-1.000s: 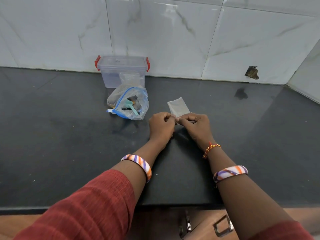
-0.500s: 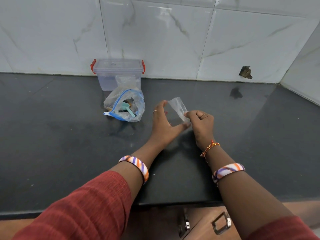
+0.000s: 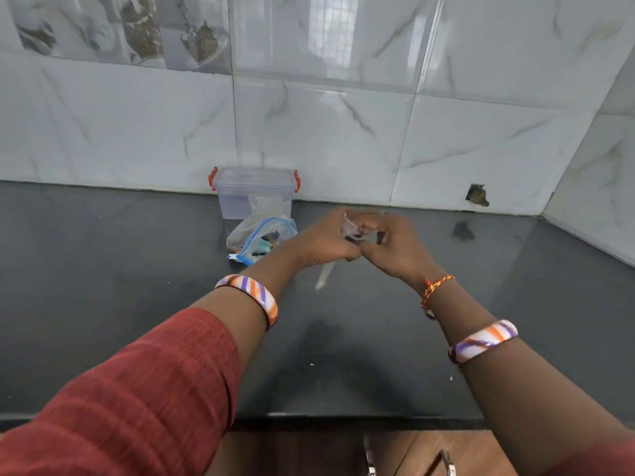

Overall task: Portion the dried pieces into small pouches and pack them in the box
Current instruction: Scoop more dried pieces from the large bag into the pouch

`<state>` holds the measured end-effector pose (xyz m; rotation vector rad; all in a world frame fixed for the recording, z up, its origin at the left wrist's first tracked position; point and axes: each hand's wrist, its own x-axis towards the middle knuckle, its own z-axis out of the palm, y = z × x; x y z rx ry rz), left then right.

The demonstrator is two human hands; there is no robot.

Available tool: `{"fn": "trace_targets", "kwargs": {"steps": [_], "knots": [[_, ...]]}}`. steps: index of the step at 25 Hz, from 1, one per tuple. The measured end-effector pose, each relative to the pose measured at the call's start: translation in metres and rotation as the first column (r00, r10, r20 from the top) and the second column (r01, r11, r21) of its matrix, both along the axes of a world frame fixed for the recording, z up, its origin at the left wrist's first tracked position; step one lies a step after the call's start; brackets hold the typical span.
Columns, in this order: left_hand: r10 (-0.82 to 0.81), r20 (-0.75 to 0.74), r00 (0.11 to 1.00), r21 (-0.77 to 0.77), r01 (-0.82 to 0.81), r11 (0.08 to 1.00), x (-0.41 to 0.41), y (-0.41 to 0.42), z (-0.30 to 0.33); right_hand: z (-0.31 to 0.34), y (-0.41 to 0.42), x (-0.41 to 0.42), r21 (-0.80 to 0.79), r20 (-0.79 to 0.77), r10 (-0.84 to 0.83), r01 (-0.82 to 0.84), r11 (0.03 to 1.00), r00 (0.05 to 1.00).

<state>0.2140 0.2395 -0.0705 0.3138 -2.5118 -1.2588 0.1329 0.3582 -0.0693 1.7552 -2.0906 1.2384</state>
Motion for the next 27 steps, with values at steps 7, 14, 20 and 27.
{"fn": "trace_targets", "kwargs": {"steps": [7, 14, 20, 27], "knots": [[0.076, 0.114, 0.991, -0.243, -0.046, 0.969, 0.031, -0.014, 0.028, 0.037, -0.011, 0.014, 0.264, -0.051, 0.134, -0.116, 0.957, 0.99], [0.099, 0.089, 0.991, -0.519, -0.039, 0.854, 0.055, -0.017, 0.027, 0.038, -0.027, 0.041, 0.615, -0.165, 0.214, -0.07, 0.786, 0.963], [0.195, 0.066, 0.979, -0.655, -0.105, 0.748, 0.081, -0.033, 0.024, 0.035, -0.042, 0.061, 0.525, -0.526, 0.283, 0.044, 0.85, 0.802], [0.507, -0.136, 0.851, -0.348, -0.52, 0.78, 0.09, -0.062, 0.013, 0.008, -0.063, 0.044, 0.188, 0.272, 0.034, -0.088, 0.978, 0.962]]}}
